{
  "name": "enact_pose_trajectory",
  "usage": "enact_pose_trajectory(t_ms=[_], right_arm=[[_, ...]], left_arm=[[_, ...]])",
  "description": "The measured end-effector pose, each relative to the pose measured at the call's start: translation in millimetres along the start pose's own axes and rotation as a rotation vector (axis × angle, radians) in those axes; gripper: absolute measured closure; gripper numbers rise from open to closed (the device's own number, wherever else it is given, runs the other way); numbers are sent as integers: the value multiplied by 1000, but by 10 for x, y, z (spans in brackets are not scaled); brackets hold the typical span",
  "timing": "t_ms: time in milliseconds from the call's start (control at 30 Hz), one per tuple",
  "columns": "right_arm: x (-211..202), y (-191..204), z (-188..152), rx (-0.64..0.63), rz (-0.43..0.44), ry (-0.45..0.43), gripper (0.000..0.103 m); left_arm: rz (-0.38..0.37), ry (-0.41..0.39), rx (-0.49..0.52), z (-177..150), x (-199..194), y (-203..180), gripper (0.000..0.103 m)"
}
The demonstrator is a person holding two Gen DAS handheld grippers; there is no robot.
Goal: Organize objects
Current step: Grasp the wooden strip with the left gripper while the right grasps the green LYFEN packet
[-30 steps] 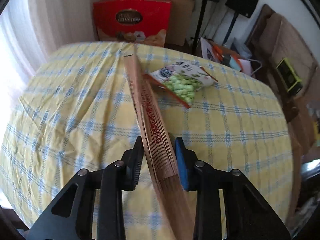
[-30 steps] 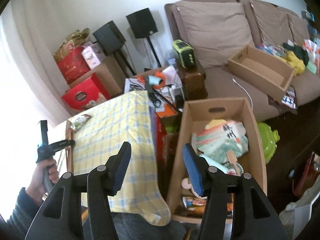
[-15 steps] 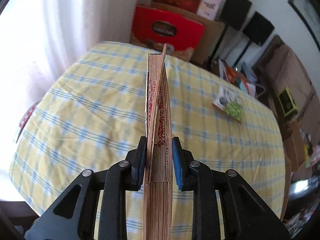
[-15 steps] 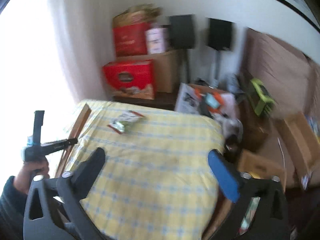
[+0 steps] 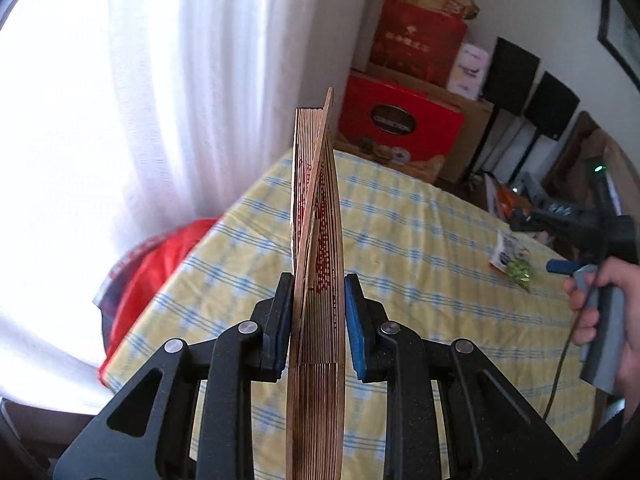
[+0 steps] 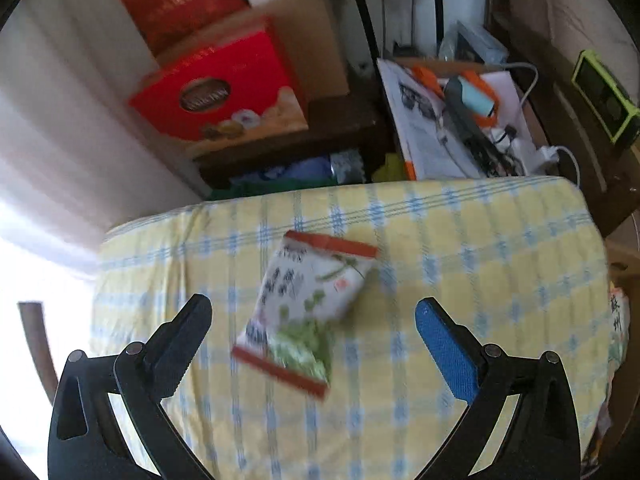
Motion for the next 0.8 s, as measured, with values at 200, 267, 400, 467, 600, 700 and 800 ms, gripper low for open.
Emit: enact_pose_trajectory(t_ms=[200,267,400,467,600,700,800], right_arm=[[276,149,-162,-184,-172,-58,6],[309,166,-234,-220,-173,-64,19],[209,228,-316,-322,-159,-121,46],[162,253,-377,-383,-194,-133,54],[-74,241,-574,-462,-169,-187,64],[-330,179,-708,-475,-131,-233,71],[-627,99,-788,-459,-81,-277,75]], left_arm=[[58,-30,21,65,-60,68,80],[63,-35,33,72,-74,45,80],[55,-37,44,77,-103,12,80],[56,-41,45,86,-127,7,80],[62,-34,60,97,-190,-36,80],[52,-38,76,104,-284,-97,80],[41,-40,94,108,-366,-174,80]])
Point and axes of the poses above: each gripper's, at about its wrist camera, not at the fingertips, and x roughly the way its jaws point, y to its left, z to its top, the point moved 7 cm from there along x, roughly the way its jaws point, and after that the axes turned 15 degrees about x, right-handed, at the moved point
